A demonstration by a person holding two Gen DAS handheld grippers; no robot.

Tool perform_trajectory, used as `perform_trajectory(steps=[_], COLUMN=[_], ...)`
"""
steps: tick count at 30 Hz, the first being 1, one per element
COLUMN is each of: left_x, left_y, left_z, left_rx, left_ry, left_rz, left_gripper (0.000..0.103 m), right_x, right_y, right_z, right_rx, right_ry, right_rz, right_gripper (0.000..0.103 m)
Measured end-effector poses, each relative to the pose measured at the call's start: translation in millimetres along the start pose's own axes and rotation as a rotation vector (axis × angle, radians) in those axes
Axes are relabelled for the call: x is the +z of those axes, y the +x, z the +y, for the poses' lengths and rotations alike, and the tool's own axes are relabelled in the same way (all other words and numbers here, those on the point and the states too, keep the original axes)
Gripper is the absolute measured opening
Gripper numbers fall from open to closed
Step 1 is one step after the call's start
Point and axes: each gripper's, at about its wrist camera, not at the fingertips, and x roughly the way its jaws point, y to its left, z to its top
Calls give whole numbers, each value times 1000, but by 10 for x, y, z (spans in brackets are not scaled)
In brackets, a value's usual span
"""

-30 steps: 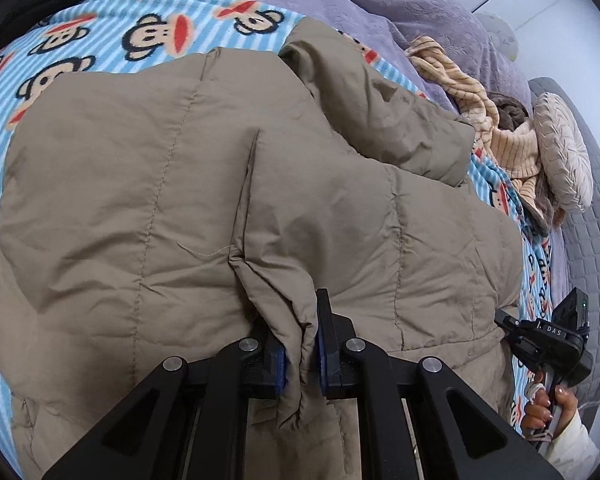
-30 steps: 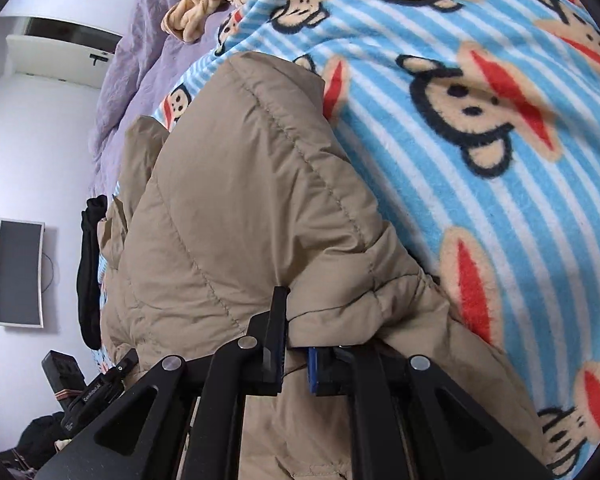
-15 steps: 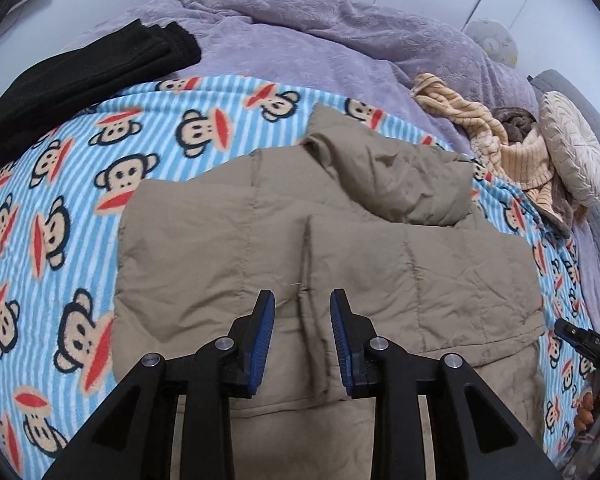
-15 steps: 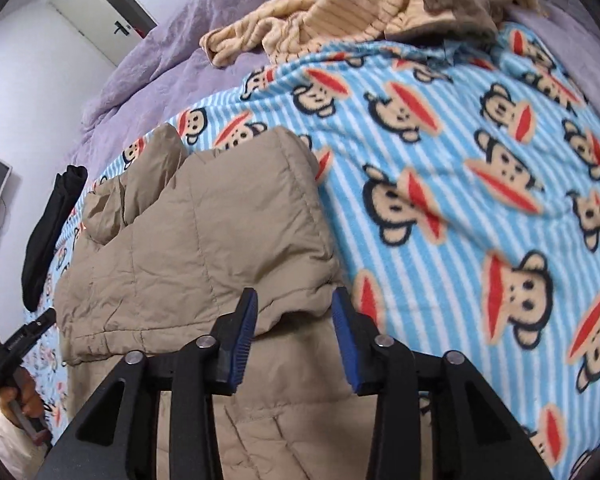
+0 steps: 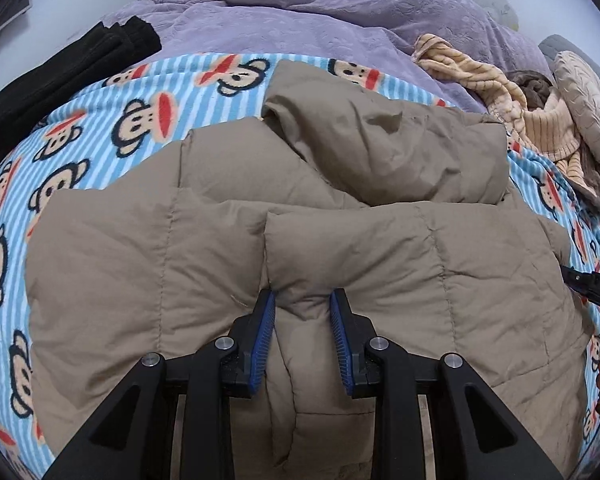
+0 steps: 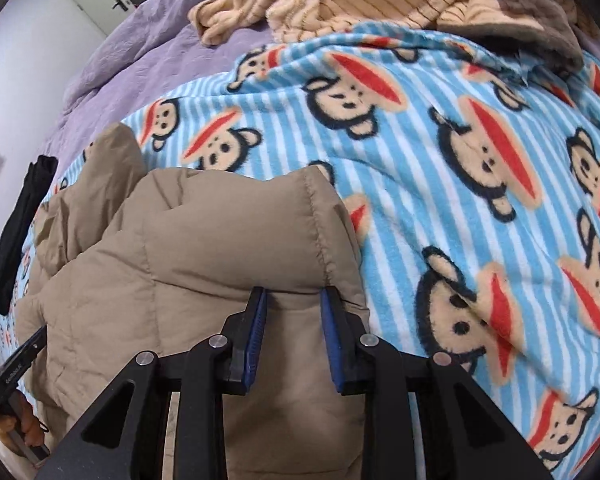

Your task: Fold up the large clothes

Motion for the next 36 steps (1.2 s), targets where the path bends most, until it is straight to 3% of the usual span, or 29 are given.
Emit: perform_trajectory(steps=[7, 15, 20, 24, 36], left_x=[3, -303, -483, -525, -698], left_y=[18, -342, -309, -316, -705], left_z=[-53, 12, 35, 34, 139], left_rx=[14, 27, 34, 45, 107], left_ry=[22, 57, 52, 58, 16], left_rz=[2, 10, 28, 27, 66], left_gripper=[31, 31, 31, 31, 31], right_x=[-9, -461, -718, -745, -1052], right_y=[44, -472, -475, -371, -716], right_z=[-138, 40, 130, 86, -19], right_rx=[-23, -119, -158, -164, -113], right_ry=[40, -116, -177, -154, -51], right_rz=[-9, -68, -50, -35, 58], right_gripper=[31, 38, 45, 57, 60])
